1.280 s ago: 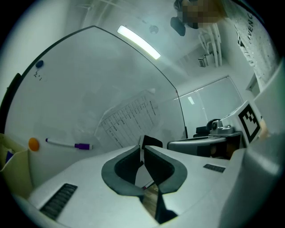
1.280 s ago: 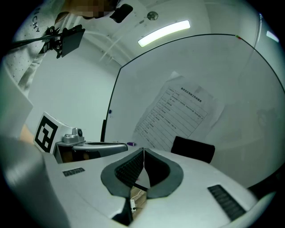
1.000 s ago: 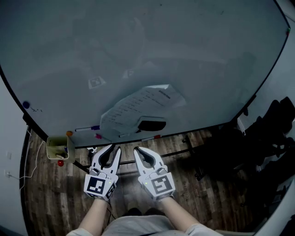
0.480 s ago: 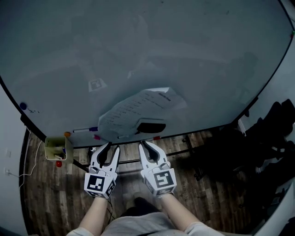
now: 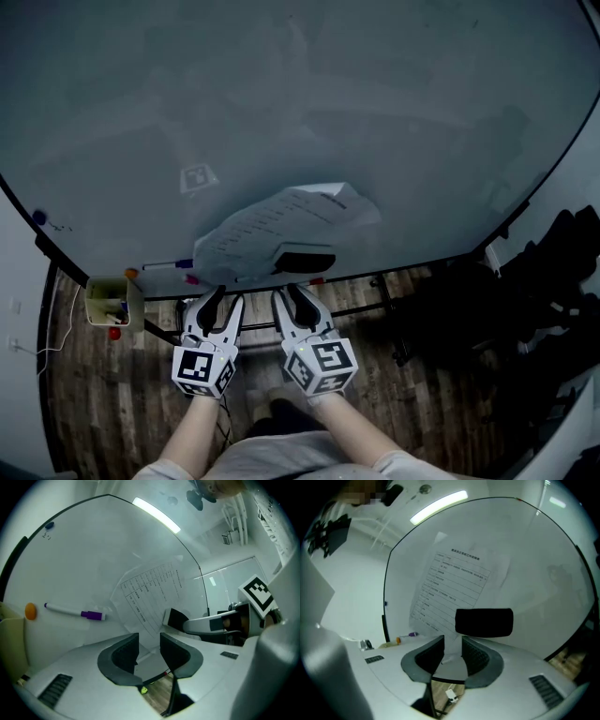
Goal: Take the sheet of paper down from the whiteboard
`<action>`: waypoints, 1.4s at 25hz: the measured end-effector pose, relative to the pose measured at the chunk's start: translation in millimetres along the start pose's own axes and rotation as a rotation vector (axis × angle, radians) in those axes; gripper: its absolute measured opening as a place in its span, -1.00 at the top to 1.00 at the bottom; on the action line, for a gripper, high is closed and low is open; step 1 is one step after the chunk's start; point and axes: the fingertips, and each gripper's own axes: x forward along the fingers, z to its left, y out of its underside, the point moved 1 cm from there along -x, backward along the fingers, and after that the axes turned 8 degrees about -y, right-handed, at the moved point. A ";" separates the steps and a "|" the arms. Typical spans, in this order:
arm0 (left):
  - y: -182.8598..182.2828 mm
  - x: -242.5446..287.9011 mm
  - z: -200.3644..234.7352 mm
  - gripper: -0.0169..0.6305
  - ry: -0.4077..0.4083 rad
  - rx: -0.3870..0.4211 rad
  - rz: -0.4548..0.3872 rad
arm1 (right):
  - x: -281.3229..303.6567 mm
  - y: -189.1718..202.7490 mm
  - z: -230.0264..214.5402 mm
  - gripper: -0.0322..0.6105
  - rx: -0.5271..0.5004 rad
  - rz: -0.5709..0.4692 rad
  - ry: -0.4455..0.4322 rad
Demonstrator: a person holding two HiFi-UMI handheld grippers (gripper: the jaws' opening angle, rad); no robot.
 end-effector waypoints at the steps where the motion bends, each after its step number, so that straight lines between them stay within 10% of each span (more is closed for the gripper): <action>1: 0.9 0.1 -0.1 0.52 -0.002 0.001 0.002 | 0.6 0.1 0.3 0.53 0.047 -0.010 -0.011; 13: 2.0 1.5 2.7 0.52 -0.010 0.020 0.003 | 7.2 -10.7 -22.9 0.36 0.620 -0.147 -0.028; 35: 2.3 8.0 7.7 0.52 -0.056 0.024 0.001 | 16.3 -21.4 -42.1 0.09 1.083 -0.276 -0.071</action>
